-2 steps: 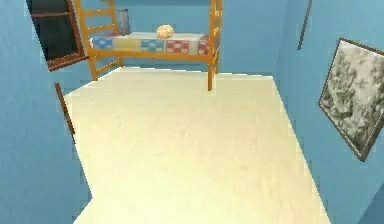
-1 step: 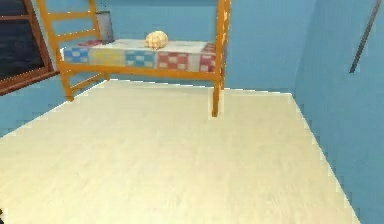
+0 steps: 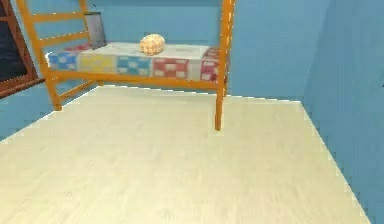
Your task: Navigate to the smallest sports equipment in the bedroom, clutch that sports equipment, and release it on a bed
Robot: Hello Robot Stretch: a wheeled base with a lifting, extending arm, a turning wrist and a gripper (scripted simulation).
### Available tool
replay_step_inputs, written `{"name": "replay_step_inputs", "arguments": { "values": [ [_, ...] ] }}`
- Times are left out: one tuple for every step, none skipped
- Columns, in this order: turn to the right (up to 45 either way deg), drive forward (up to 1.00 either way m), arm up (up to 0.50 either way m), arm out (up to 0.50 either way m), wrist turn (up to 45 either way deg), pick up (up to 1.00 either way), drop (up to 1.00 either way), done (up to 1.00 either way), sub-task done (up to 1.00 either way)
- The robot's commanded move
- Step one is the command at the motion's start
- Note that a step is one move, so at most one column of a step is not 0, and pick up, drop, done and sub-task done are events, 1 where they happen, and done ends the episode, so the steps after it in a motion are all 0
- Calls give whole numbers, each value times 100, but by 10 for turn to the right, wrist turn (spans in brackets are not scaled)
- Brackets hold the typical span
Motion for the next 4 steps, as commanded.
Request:
{"name": "replay_step_inputs", "arguments": {
  "values": [
    [-450,0,0,0,0,0,0,0,0],
    [-150,0,0,0,0,0,0,0,0],
    [0,75,0,0,0,0,0,0,0],
    [-450,0,0,0,0,0,0,0,0]
  ]
}}
